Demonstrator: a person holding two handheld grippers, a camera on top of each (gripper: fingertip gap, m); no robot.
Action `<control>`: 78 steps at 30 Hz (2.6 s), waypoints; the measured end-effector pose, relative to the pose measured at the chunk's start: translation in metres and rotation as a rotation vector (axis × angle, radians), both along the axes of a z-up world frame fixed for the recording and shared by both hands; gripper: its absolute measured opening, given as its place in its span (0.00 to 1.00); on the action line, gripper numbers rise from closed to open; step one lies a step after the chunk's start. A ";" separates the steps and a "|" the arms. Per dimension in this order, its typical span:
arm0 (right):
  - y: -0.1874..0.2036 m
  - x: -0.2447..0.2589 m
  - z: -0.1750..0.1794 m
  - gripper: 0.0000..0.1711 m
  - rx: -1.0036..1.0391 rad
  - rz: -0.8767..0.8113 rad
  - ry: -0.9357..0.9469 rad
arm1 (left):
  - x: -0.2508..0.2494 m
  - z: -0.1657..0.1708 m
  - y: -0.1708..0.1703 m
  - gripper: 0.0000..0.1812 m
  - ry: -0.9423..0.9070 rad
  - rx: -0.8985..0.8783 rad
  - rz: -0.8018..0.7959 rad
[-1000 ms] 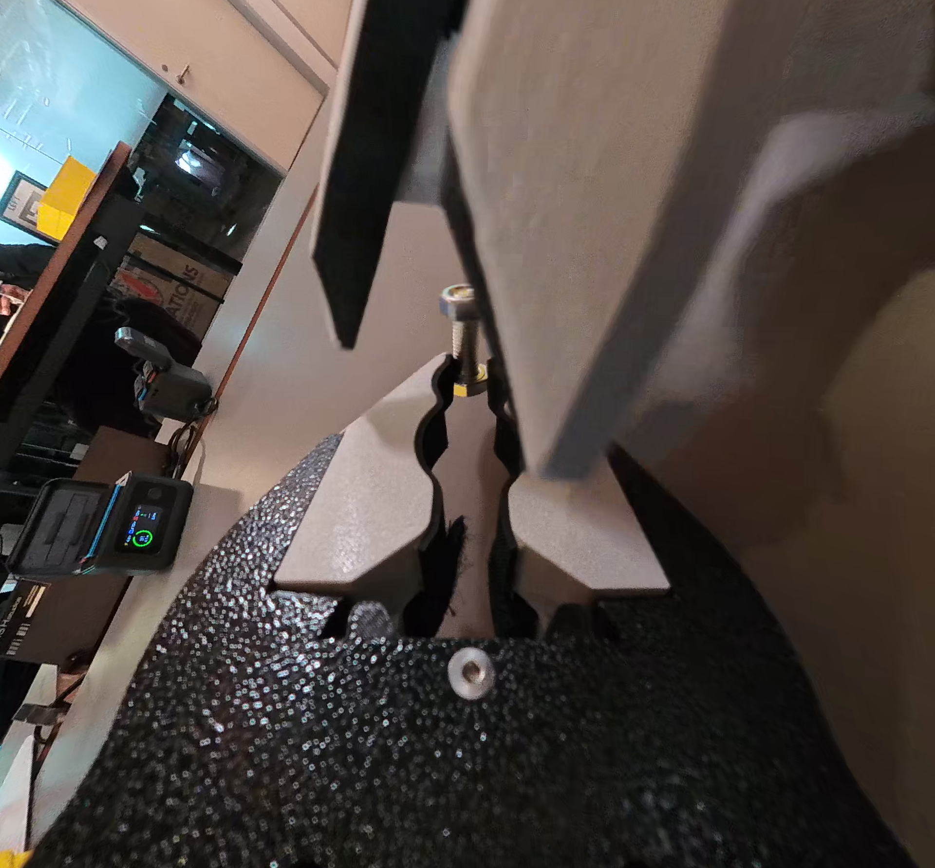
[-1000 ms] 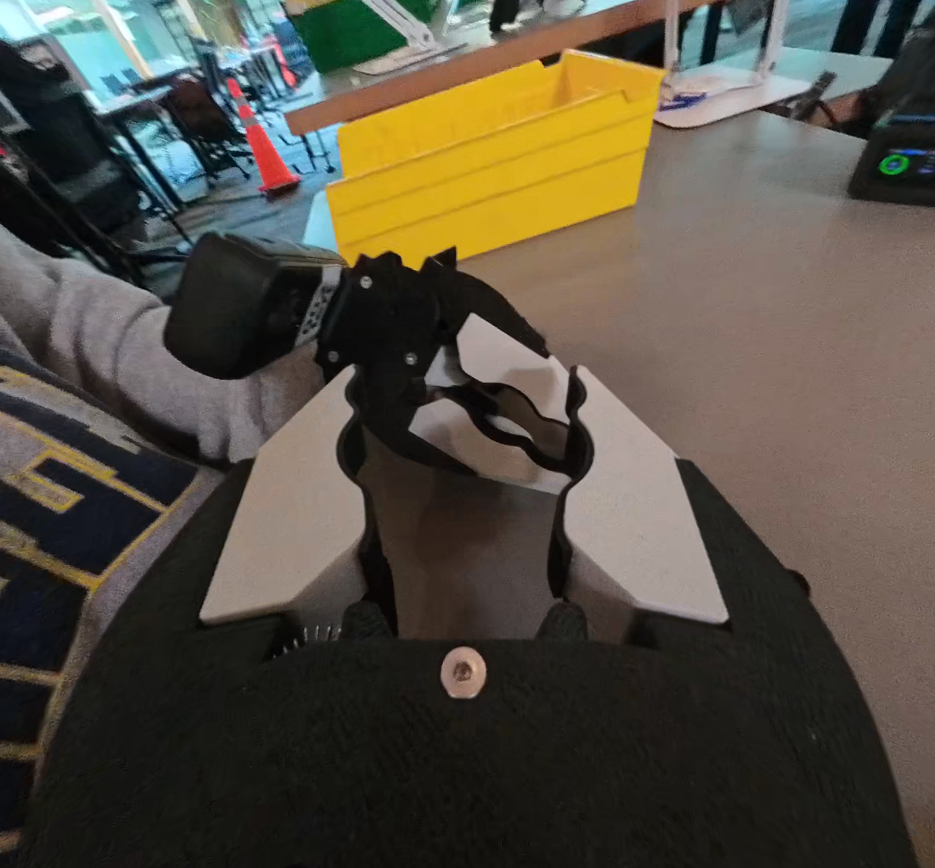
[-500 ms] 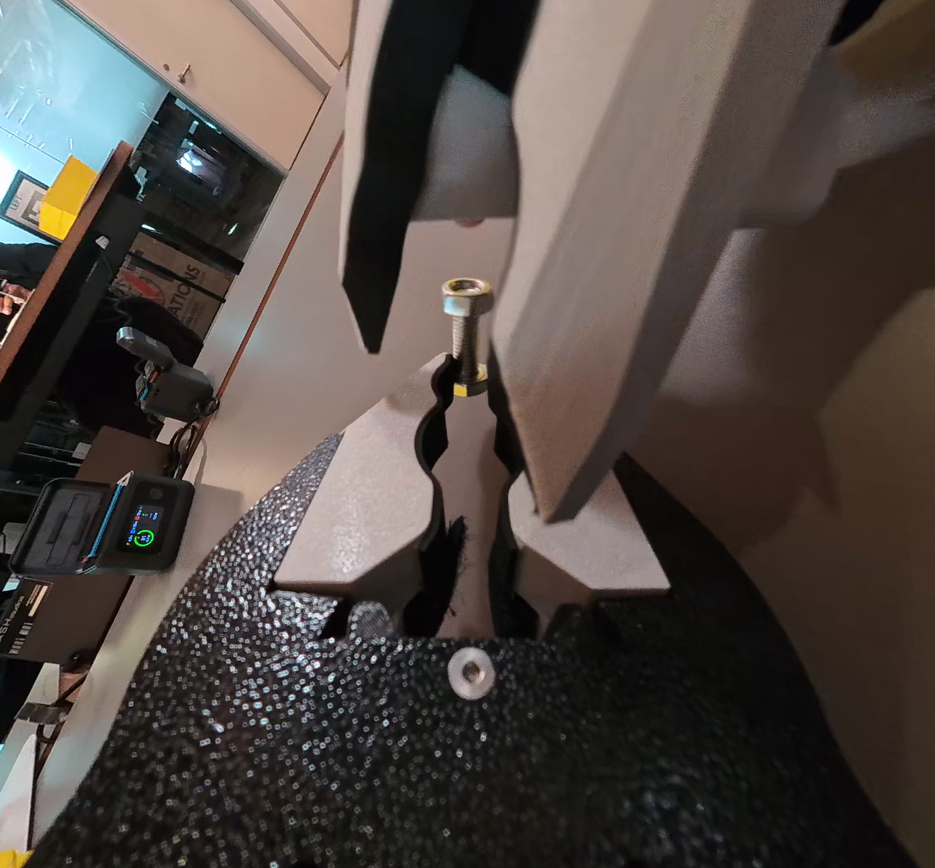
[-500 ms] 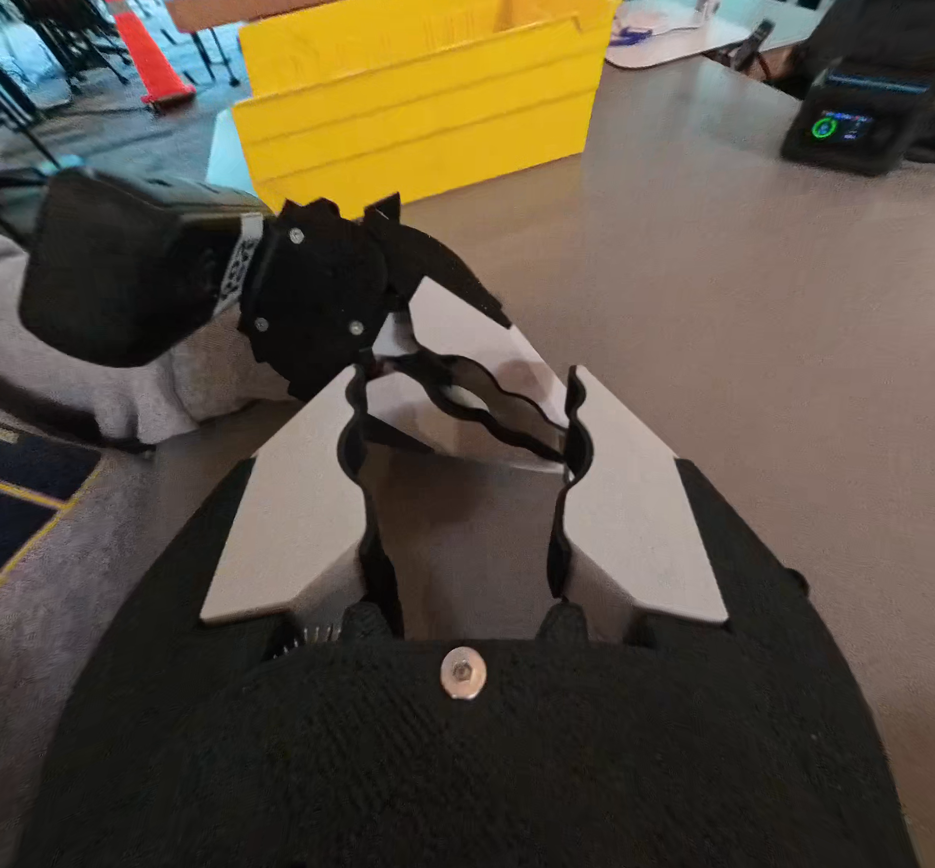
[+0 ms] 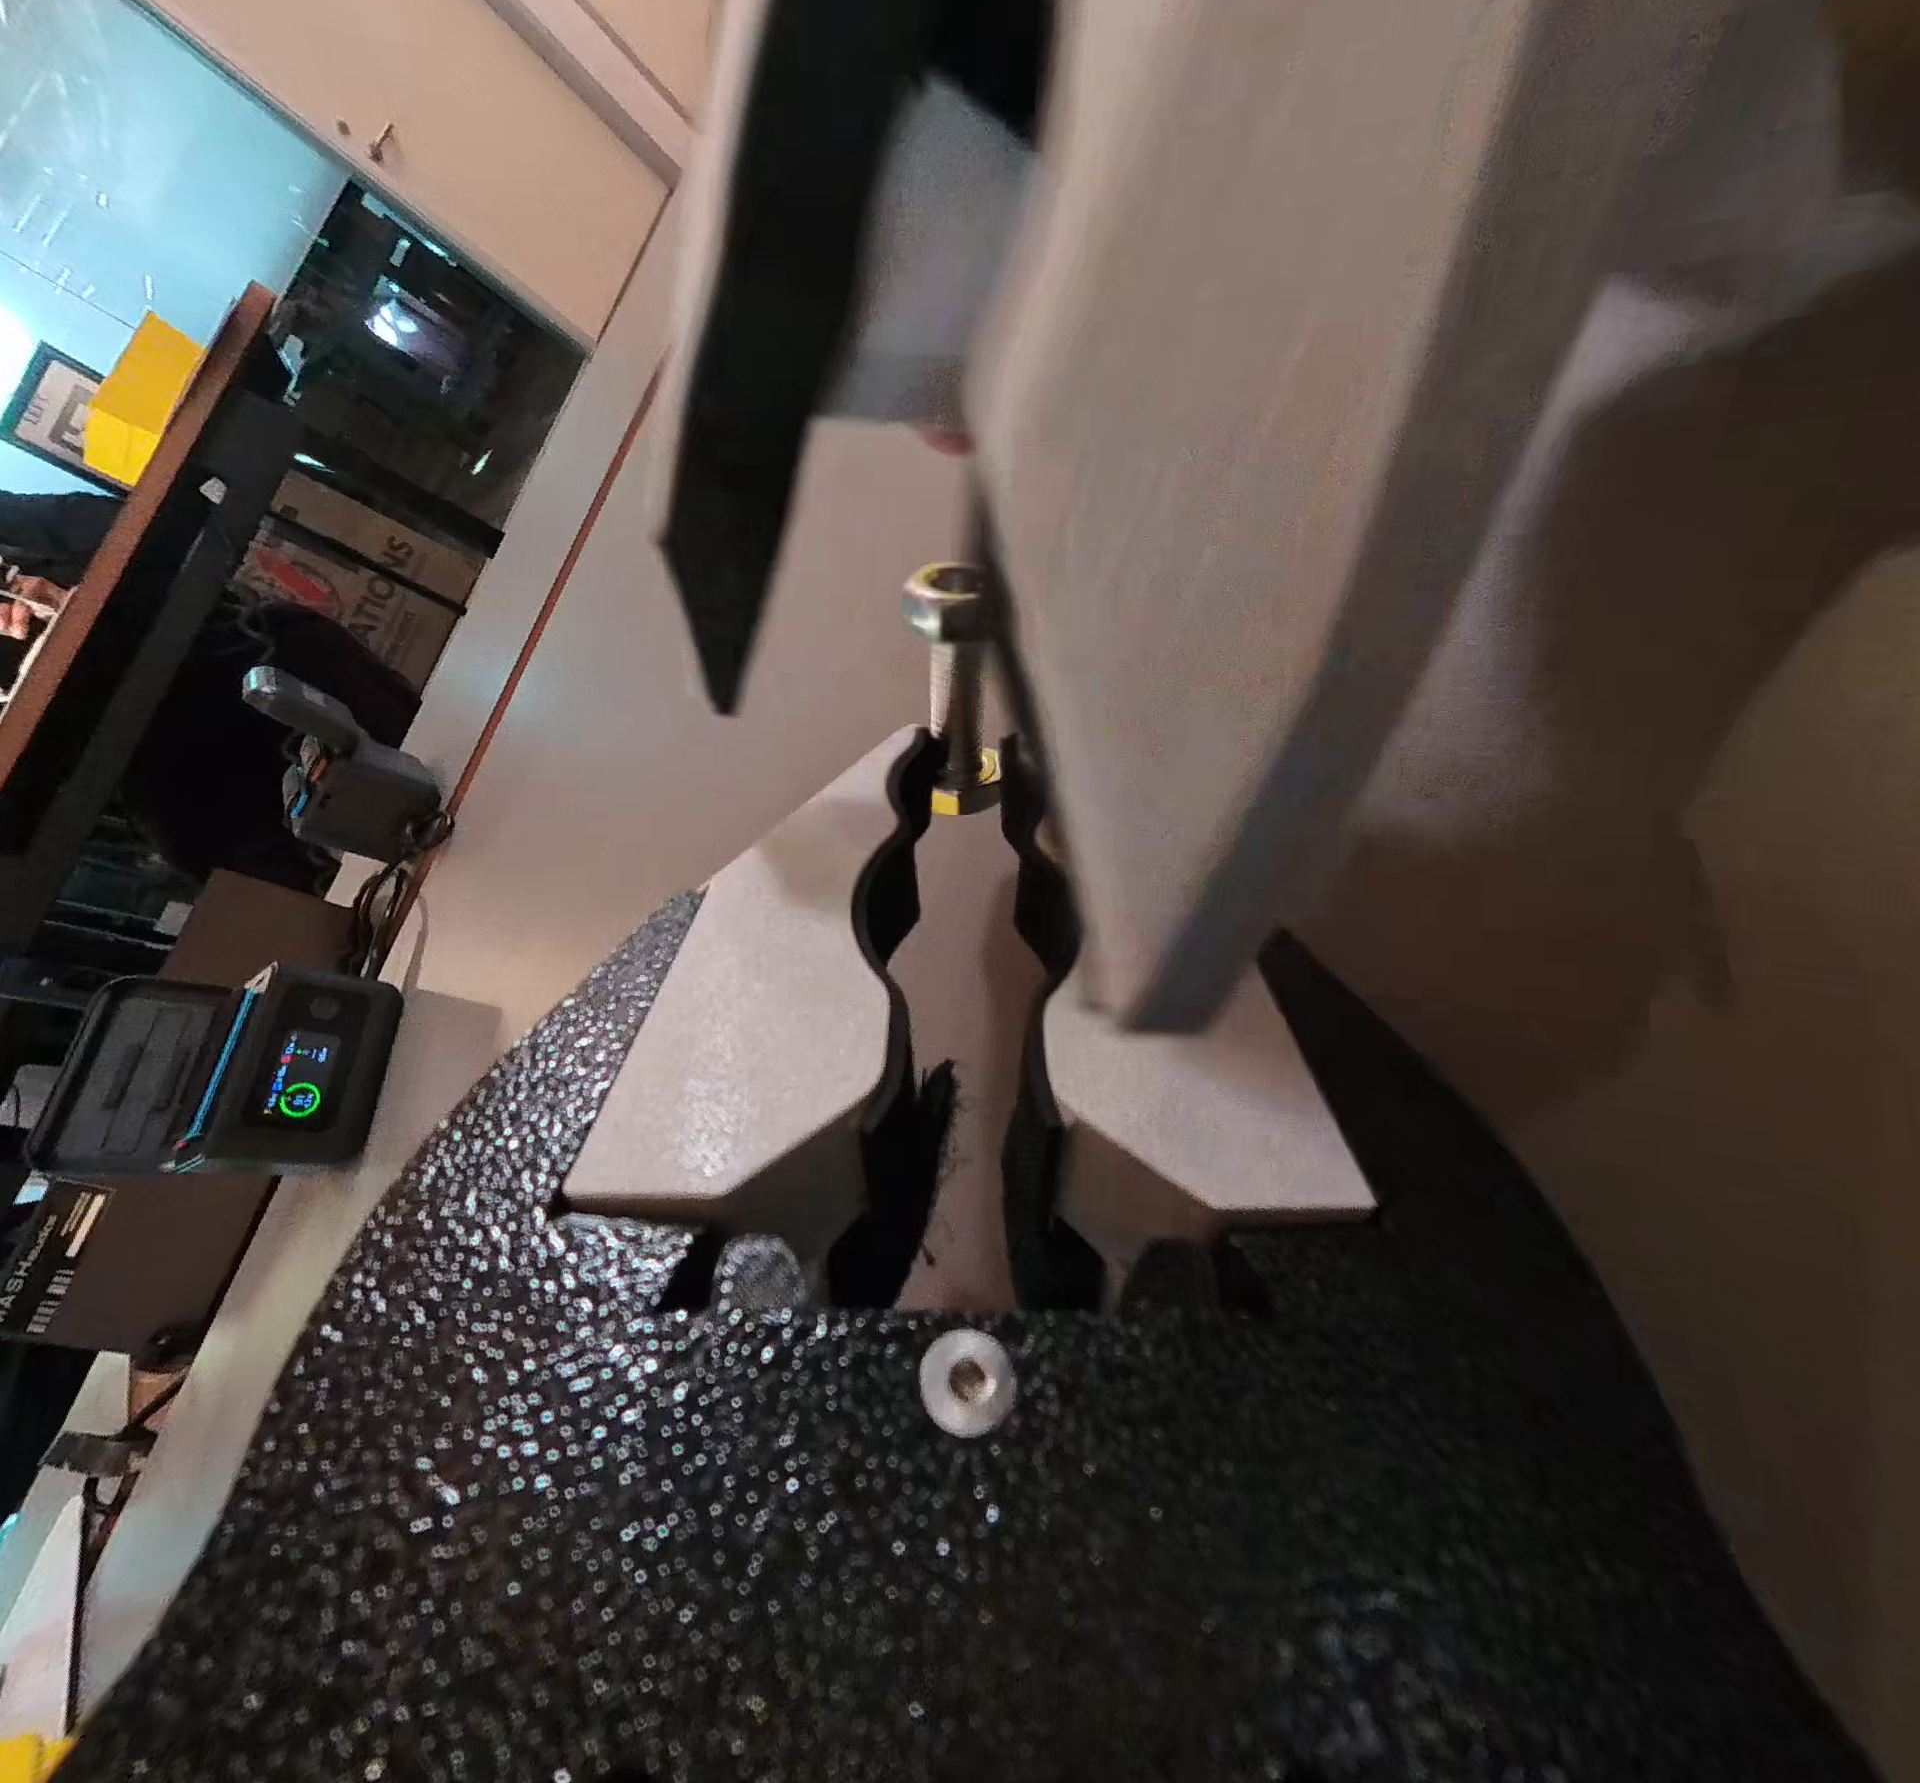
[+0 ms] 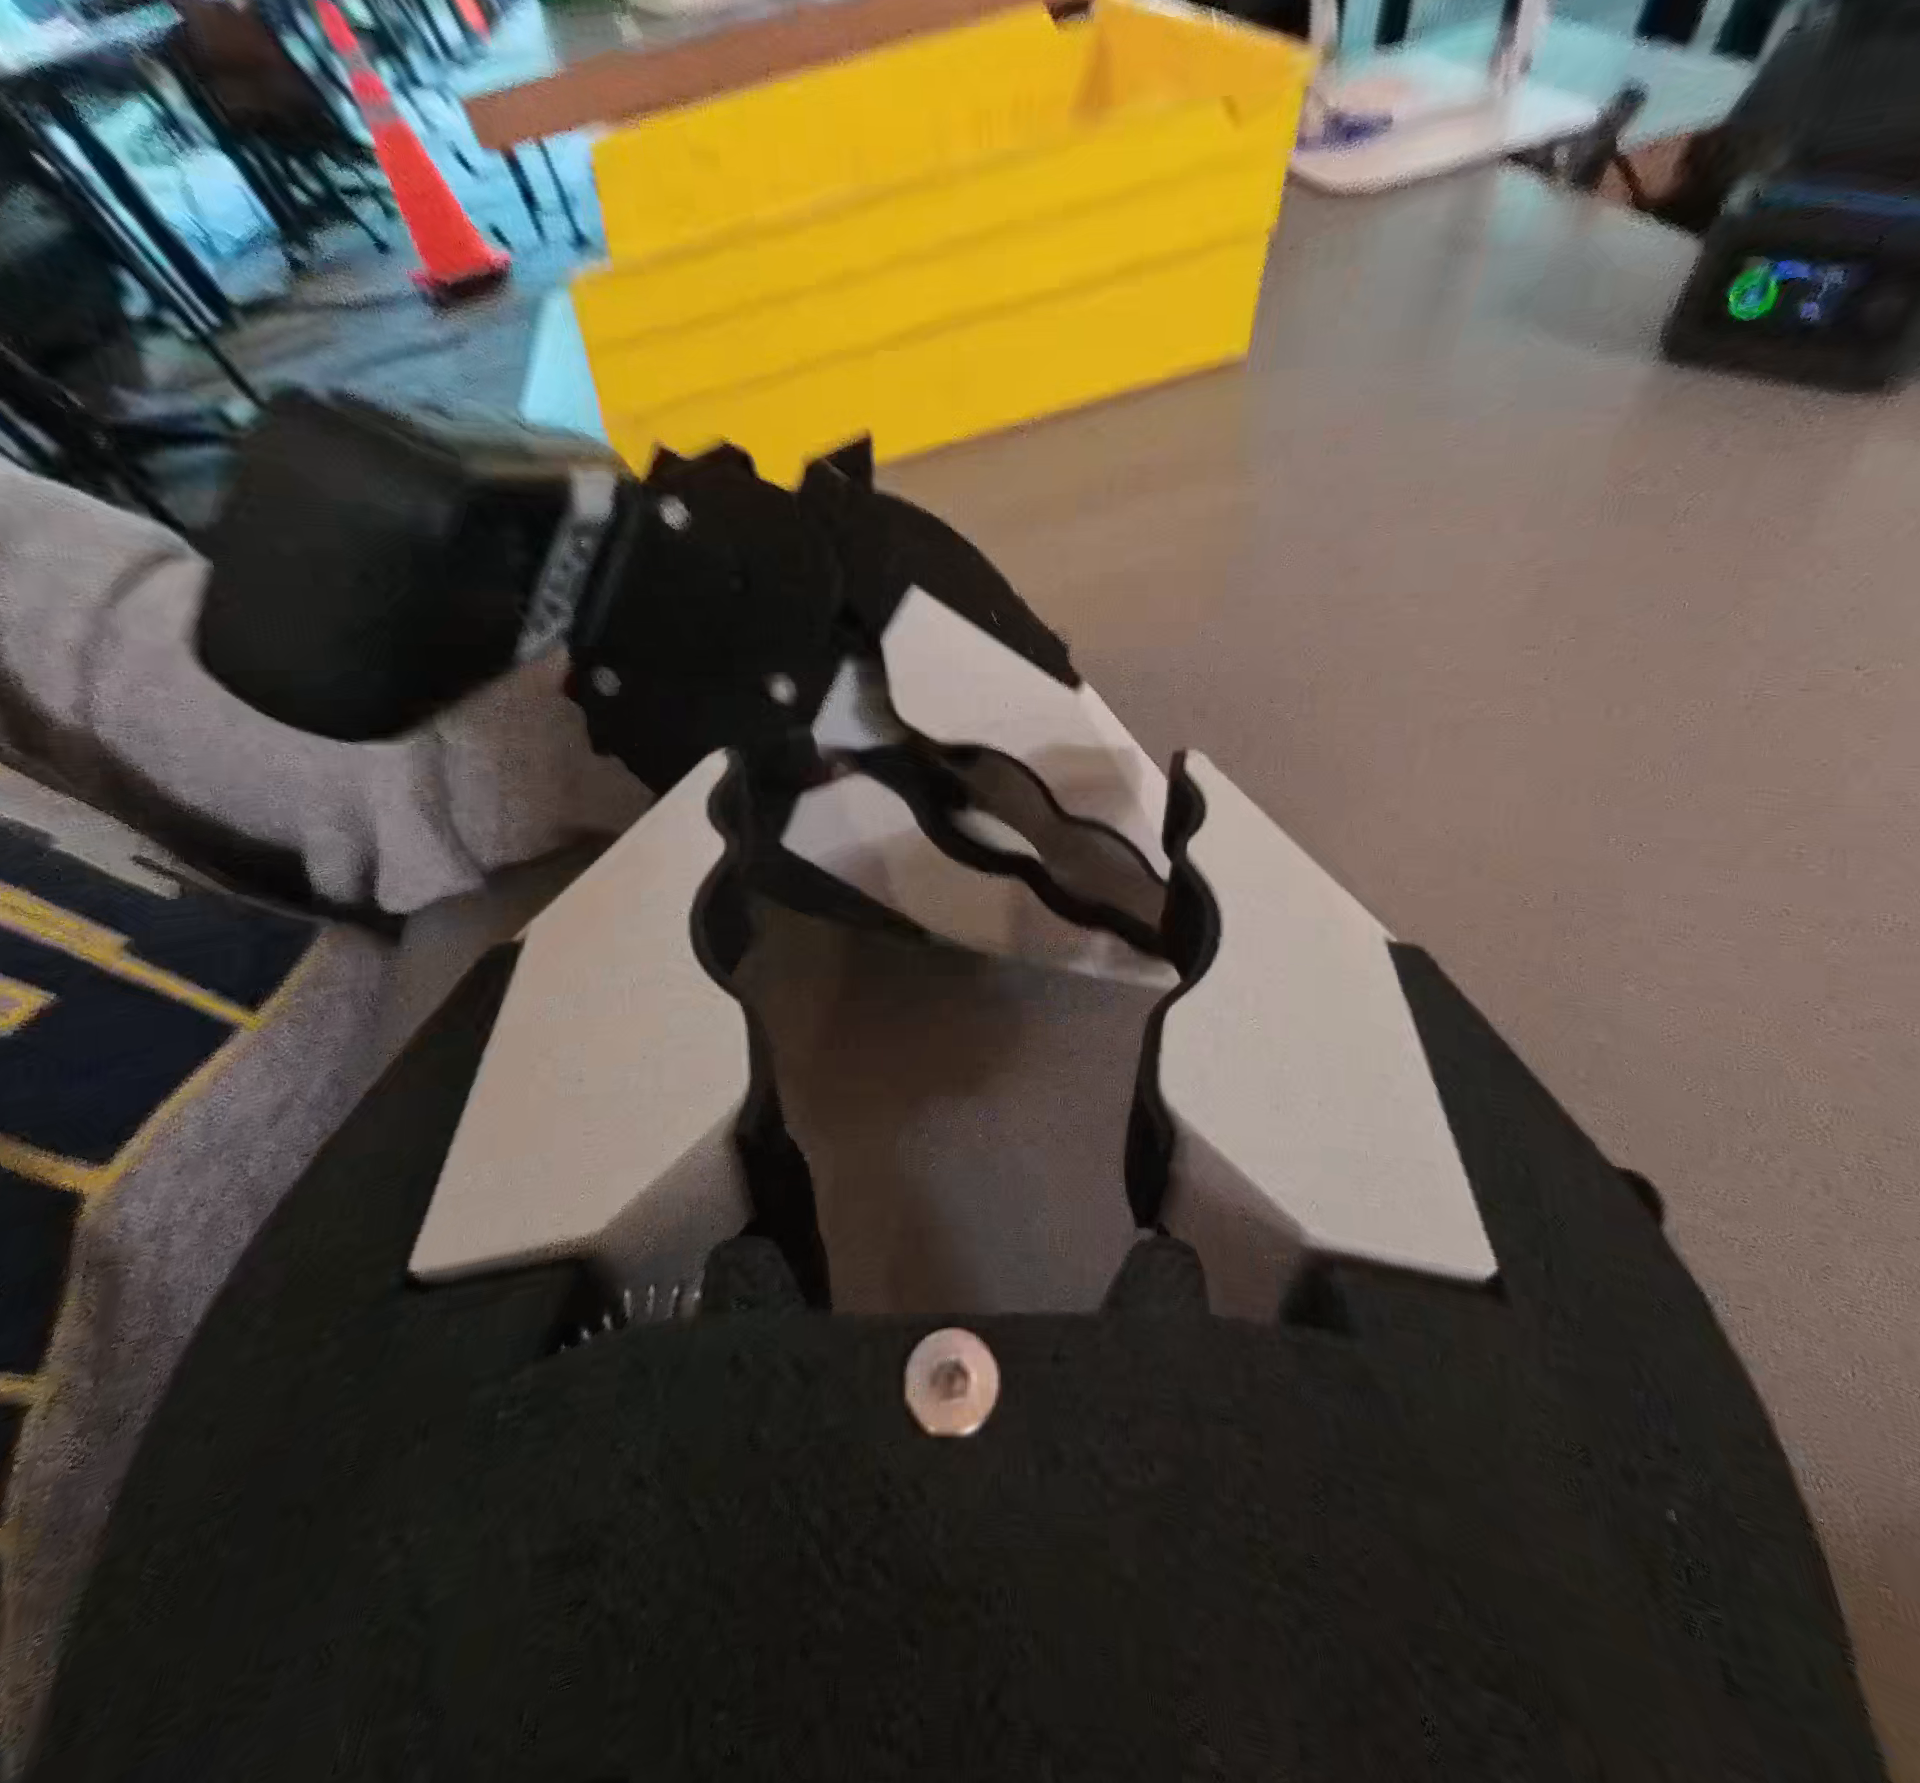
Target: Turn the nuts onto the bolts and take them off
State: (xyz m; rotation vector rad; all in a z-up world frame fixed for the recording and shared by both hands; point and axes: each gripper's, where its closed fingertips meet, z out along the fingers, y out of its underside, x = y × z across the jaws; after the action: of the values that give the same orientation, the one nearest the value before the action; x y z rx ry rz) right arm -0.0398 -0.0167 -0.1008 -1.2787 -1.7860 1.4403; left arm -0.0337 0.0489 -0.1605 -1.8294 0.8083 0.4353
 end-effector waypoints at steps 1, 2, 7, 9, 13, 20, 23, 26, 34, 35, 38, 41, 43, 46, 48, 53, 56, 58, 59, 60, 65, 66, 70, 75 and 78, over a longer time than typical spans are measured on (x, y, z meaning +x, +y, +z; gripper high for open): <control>0.001 0.000 0.007 0.46 -0.008 -0.012 0.018 | 0.000 0.000 0.000 0.06 -0.005 0.002 0.000; 0.008 0.001 0.004 0.46 0.019 -0.052 -0.011 | 0.000 0.001 0.000 0.06 -0.011 0.001 0.001; 0.042 0.022 -0.039 0.46 0.081 -0.195 -0.239 | 0.000 0.001 0.000 0.06 -0.013 -0.001 0.000; 0.039 0.024 -0.042 0.45 0.022 -0.192 -0.258 | -0.001 0.001 0.000 0.06 -0.015 -0.002 0.000; 0.028 0.012 -0.039 0.46 0.060 -0.134 -0.229 | 0.000 0.001 0.000 0.06 0.001 0.001 0.001; 0.045 0.004 -0.031 0.35 0.182 -0.245 -0.165 | -0.001 0.002 0.000 0.06 -0.008 0.001 0.002; 0.054 0.010 -0.041 0.28 0.073 -0.286 -0.231 | -0.001 0.002 -0.001 0.06 0.001 0.002 -0.002; 0.057 0.008 -0.044 0.19 0.049 -0.288 -0.270 | 0.000 0.002 -0.001 0.06 0.028 0.006 -0.008; 0.067 0.046 0.016 0.09 0.714 -0.103 -0.018 | 0.020 0.020 -0.028 0.06 -0.225 -0.161 -0.203; 0.080 0.057 0.028 0.10 0.787 -0.145 -0.018 | 0.015 0.032 -0.027 0.06 -0.259 -0.133 -0.194; 0.134 0.103 0.065 0.10 0.851 -0.389 -0.104 | 0.005 0.064 -0.019 0.06 -0.299 0.013 -0.171; 0.200 0.177 0.062 0.09 0.737 -0.656 -0.359 | 0.004 0.077 -0.007 0.06 -0.337 0.138 -0.129; 0.230 0.230 0.031 0.09 0.632 -0.750 -0.595 | 0.004 0.078 0.003 0.06 -0.361 0.223 -0.081; 0.249 0.289 -0.026 0.09 0.479 -0.767 -0.924 | 0.013 0.072 0.010 0.06 -0.354 0.255 -0.067; 0.253 0.303 -0.054 0.10 0.395 -0.744 -1.023 | 0.021 0.072 0.011 0.06 -0.334 0.268 -0.085; 0.251 0.305 -0.075 0.25 0.283 -0.790 -1.057 | 0.029 0.063 0.013 0.06 -0.365 0.238 -0.106; 0.250 0.280 -0.029 0.34 0.347 -0.874 -0.838 | 0.032 0.073 0.012 0.06 -0.420 0.284 -0.114; 0.228 0.224 0.026 0.31 0.366 -0.823 -0.475 | 0.041 0.084 0.009 0.06 -0.500 0.329 -0.164; 0.199 0.190 0.053 0.29 0.344 -0.714 -0.272 | 0.048 0.090 0.007 0.06 -0.558 0.344 -0.207; 0.163 0.161 0.076 0.27 0.311 -0.577 -0.097 | 0.056 0.096 0.004 0.06 -0.627 0.351 -0.269; 0.055 0.097 0.077 0.21 0.164 -0.179 0.092 | 0.080 0.110 -0.007 0.06 -0.862 0.317 -0.474; 0.047 0.091 0.071 0.21 0.128 -0.149 0.082 | 0.083 0.110 -0.009 0.06 -0.863 0.304 -0.495; 0.032 0.079 0.059 0.16 0.081 -0.092 0.059 | 0.096 0.107 -0.017 0.06 -0.866 0.250 -0.566; 0.048 0.079 0.060 0.05 0.189 -0.147 0.037 | 0.086 0.110 -0.009 0.20 -0.860 0.323 -0.447; 0.118 0.094 0.079 0.05 0.277 -0.383 0.013 | 0.050 0.105 0.011 0.57 -0.726 0.414 -0.163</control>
State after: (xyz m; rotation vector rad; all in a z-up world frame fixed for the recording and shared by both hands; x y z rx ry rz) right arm 0.0543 0.1014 -0.0217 -1.3655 -1.5592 0.9537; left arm 0.0161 0.0598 -0.0550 -1.3662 0.3218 -0.1670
